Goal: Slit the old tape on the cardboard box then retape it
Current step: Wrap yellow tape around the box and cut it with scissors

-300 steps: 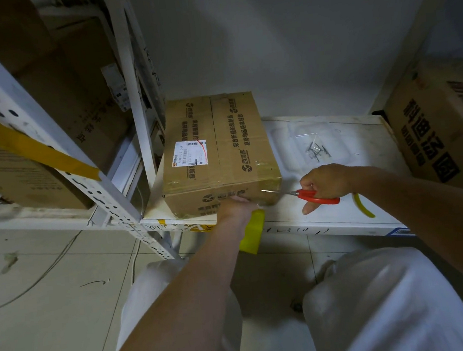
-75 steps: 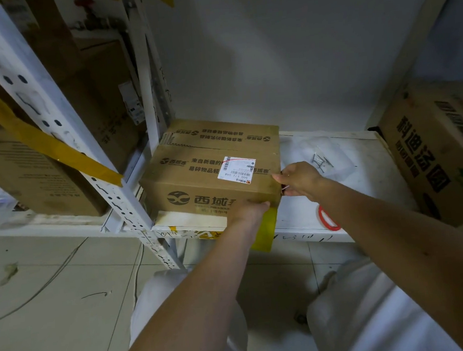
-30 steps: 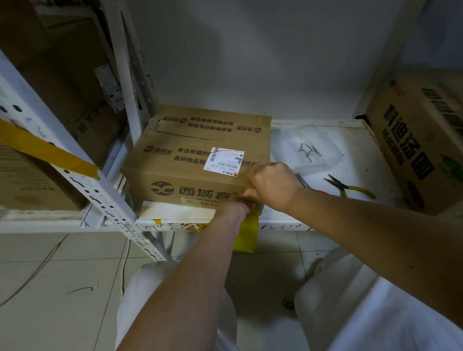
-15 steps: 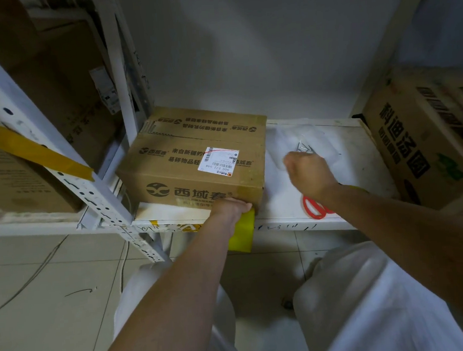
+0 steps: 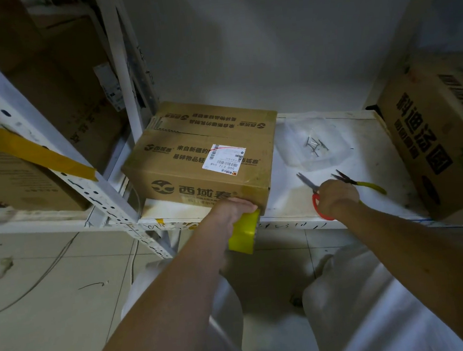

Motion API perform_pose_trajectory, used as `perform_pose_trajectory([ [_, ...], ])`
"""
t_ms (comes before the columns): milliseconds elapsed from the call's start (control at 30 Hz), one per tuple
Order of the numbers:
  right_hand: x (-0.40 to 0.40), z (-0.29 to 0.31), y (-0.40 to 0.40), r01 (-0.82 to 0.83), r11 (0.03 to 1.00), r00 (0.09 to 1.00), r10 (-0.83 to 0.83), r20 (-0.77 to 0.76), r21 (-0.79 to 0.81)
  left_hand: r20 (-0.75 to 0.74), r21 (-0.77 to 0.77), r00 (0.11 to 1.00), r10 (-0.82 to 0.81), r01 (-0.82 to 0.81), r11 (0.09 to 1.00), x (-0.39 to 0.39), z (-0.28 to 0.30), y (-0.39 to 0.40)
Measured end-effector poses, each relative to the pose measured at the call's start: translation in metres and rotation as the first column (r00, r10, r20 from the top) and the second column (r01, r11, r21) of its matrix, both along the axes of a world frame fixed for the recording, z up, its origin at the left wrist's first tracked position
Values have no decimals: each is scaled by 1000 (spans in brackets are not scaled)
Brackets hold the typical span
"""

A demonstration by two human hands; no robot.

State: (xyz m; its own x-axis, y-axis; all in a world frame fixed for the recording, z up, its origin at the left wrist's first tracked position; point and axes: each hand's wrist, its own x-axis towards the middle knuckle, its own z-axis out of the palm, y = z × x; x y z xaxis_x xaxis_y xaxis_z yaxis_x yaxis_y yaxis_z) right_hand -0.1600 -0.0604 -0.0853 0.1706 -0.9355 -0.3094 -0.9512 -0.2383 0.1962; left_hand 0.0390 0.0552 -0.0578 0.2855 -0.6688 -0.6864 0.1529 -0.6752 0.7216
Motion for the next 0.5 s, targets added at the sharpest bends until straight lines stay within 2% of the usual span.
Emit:
perform_pose_trajectory([
  [100,-9,2,-10,79,992,985,-94,146,102,0,19,1000,-24,24,1000,2,2,0],
  [233,-25,24,-31,-56,935,980,-15,197,350,-10,31,999,-43,43,999,5,2,0],
  [367,-44,42,-30,-245,735,923,-22,383,633,-15,23,998,-53,54,998,6,3,2],
  [433,-49,40,-23,-276,572,849,-231,474,773,-16,19,998,-56,56,998,6,3,2],
  [500,-45,29,-17,-317,408,751,-443,489,856,-16,19,998,-59,60,998,5,5,2],
])
